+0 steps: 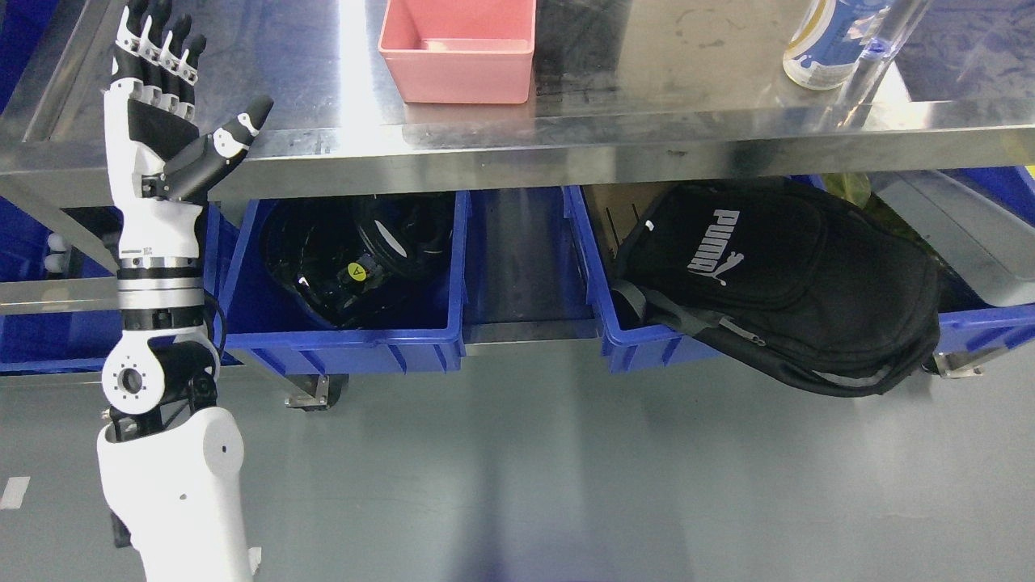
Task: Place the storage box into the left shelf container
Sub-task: 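Raise the left hand and swing it toward the pink box on the table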
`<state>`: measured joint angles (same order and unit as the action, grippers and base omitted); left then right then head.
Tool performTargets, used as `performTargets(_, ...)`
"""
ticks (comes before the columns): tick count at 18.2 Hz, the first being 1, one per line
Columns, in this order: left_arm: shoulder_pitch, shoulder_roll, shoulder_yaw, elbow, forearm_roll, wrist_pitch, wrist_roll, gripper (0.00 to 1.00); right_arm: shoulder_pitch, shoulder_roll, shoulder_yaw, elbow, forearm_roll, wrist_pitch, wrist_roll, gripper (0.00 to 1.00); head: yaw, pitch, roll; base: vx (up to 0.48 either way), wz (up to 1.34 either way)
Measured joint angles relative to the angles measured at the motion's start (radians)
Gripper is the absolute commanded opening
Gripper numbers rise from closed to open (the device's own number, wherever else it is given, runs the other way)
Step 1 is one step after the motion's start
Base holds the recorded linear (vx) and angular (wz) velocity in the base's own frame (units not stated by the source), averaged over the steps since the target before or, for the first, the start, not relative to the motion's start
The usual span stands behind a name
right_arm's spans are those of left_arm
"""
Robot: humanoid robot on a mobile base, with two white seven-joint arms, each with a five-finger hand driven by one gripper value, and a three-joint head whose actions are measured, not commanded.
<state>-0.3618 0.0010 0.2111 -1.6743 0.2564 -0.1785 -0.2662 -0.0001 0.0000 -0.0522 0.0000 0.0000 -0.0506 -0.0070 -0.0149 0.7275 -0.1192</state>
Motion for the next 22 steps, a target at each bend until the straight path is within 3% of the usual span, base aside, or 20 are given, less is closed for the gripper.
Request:
performTargets(6, -0.023, 0.0, 0.027, -0.002, 0.001, 0.009, -0.032, 1.0, 0.0, 0.0, 0.0, 0.0, 0.0, 0.001, 0.003, 1.0, 0.0, 0.0, 0.0, 0.0, 0.0)
performTargets(9, -0.062, 0.036, 0.041, -0.002, 0.001, 0.023, -0.072, 1.0, 0.0, 0.0, 0.0, 0.0, 0.0, 0.001, 0.004, 1.0, 0.0, 0.0, 0.0, 0.0, 0.0)
performTargets(16, -0.191, 0.253, 0.023, 0.008, 0.0, 0.037, -0.269, 0.99, 0.0, 0.0, 0.0, 0.0, 0.0, 0.002, 0.005, 1.0, 0.0, 0.0, 0.0, 0.0, 0.0)
performTargets(22, -0.347, 0.456, -0.121, 0.017, -0.012, -0.011, -0.383, 1.0, 0.0, 0.0, 0.0, 0.0, 0.0, 0.002, 0.008, 1.0, 0.0, 0.0, 0.0, 0.0, 0.0)
